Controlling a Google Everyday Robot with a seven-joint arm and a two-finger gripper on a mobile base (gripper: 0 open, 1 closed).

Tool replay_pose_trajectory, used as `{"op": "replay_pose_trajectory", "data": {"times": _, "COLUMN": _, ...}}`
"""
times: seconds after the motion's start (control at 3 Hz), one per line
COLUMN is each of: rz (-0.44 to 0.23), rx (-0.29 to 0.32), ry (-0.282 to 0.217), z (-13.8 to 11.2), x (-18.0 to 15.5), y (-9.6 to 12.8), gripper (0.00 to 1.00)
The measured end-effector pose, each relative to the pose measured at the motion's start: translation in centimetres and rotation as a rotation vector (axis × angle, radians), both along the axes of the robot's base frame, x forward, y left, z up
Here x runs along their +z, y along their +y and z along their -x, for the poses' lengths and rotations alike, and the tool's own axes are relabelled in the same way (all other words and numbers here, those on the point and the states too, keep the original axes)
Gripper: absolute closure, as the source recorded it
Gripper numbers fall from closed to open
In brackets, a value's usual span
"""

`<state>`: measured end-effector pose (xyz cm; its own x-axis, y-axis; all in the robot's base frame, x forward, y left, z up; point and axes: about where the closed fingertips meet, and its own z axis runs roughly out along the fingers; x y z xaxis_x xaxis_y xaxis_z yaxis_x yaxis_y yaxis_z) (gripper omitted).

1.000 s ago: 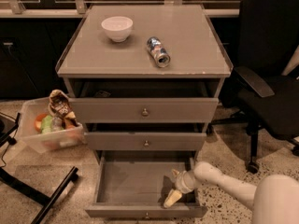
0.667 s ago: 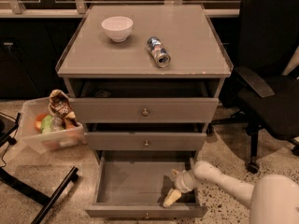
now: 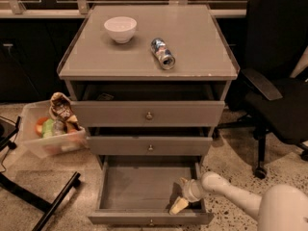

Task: Open bottom drawer

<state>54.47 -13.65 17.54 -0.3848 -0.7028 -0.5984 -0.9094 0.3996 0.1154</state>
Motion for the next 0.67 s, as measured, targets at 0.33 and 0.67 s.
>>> {"op": "replay_pose_trajectory", "data": {"times": 0.33, "rz": 0.011, "rx": -0.02, "ry": -0.034, "z": -0.46, "x": 0.47, "y": -0.21, "gripper": 0.0}}
{"op": "replay_pose_trajectory", "data": {"times": 0.67, "rz": 0.016, "rx": -0.026, "ry": -0.057, "z": -0.72, "x": 0.78, "y": -0.12, "gripper": 0.19}}
